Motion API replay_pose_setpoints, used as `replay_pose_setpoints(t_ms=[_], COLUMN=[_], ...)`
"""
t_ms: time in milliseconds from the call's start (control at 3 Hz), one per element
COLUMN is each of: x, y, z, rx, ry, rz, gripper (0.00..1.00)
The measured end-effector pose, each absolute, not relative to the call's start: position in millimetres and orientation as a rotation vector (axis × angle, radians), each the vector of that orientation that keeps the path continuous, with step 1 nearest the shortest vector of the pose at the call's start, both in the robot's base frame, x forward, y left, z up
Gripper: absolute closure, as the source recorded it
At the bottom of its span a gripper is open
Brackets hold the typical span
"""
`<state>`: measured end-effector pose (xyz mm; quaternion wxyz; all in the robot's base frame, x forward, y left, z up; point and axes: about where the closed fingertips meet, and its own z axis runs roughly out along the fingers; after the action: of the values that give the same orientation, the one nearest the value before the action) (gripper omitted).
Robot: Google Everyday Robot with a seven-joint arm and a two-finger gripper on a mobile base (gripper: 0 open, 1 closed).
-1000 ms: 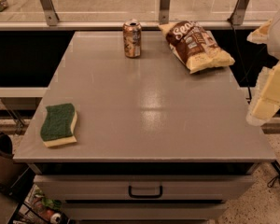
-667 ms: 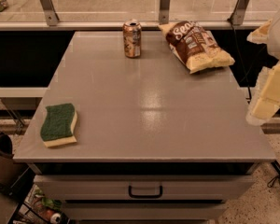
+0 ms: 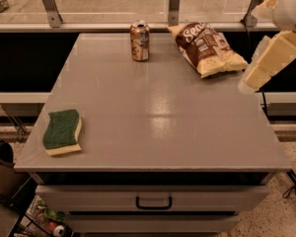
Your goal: Move orange can near sponge
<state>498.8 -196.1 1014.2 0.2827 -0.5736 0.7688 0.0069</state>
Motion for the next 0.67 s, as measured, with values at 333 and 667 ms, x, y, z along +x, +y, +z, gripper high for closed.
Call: replay_pose_setpoints(t_ms=[333, 667], x=[526, 611], y=[-183, -103], z=[1022, 1014], rx=[-1.395, -0.909], ry=[1.958, 1.707], rz=[0.1, 0.314], gripper=[0.0, 0.0])
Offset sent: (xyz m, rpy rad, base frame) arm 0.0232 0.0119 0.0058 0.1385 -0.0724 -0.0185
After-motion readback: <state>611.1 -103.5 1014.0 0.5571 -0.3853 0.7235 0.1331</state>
